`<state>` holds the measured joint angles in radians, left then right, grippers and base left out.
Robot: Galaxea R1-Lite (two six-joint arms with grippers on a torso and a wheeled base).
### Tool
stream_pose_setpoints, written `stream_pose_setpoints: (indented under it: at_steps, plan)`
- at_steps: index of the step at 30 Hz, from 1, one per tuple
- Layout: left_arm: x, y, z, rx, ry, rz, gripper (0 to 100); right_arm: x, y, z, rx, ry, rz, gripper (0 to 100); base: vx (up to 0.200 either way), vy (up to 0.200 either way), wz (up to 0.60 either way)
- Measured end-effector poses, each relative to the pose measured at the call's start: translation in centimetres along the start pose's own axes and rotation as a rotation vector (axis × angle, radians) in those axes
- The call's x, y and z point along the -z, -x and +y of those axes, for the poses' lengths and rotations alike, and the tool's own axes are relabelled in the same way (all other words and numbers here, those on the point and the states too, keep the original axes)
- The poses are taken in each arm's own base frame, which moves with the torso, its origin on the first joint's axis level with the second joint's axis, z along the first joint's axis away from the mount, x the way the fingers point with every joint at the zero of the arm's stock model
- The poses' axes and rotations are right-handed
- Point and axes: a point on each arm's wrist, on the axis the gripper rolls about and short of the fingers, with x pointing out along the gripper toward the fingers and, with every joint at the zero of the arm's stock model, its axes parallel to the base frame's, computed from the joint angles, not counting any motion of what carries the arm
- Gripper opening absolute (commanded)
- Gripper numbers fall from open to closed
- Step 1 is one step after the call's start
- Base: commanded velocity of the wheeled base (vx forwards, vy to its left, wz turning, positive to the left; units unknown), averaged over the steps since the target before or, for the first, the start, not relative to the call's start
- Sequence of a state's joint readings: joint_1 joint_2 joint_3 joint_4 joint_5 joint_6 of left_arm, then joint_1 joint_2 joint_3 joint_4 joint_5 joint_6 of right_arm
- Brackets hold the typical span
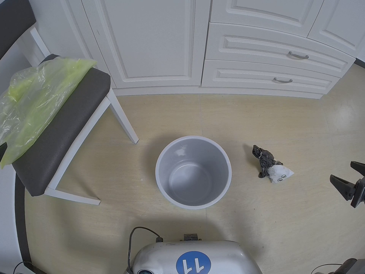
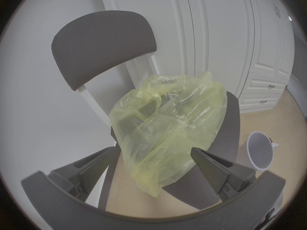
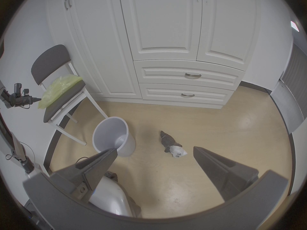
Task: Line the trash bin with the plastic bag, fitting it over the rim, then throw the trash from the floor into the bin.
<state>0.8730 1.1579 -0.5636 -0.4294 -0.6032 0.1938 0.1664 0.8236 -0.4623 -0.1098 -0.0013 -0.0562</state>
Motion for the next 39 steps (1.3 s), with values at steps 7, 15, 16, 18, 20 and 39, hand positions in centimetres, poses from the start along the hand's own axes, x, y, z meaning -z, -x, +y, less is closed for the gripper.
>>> stream_pose_setpoints:
  at_steps: [7, 15, 16, 18, 20, 39]
  plan:
    - [0.7, 0.0, 0.4, -0.013, -0.03, 0.054, 100, 0.3, -0.1, 0.1, -0.005, 0.013, 0.015, 100, 0.0, 0.0, 0.0]
    - [1.9, -0.3, 0.3, 0.006, -0.1, 0.123, 100, 0.8, -0.2, 0.1, -0.01, 0.04, 0.033, 100, 0.0, 0.0, 0.0]
    - [2.1, -0.4, 0.3, 0.009, -0.099, 0.13, 100, 0.9, -0.2, 0.1, -0.011, 0.04, 0.035, 100, 0.0, 0.0, 0.0]
    - [2.3, -0.8, 0.4, 0.013, -0.101, 0.143, 100, 0.9, -0.3, 0.1, -0.013, 0.041, 0.039, 100, 0.0, 0.0, 0.0]
    - [2.6, -1.3, 0.5, 0.002, -0.103, 0.157, 100, 1.0, -0.3, 0.2, -0.014, 0.041, 0.041, 100, 0.0, 0.0, 0.0]
    - [-0.9, -2.4, 1.8, -0.088, 0.158, -0.064, 100, 0.9, -0.3, 0.2, -0.022, 0.044, 0.038, 100, 0.0, 0.0, 0.0]
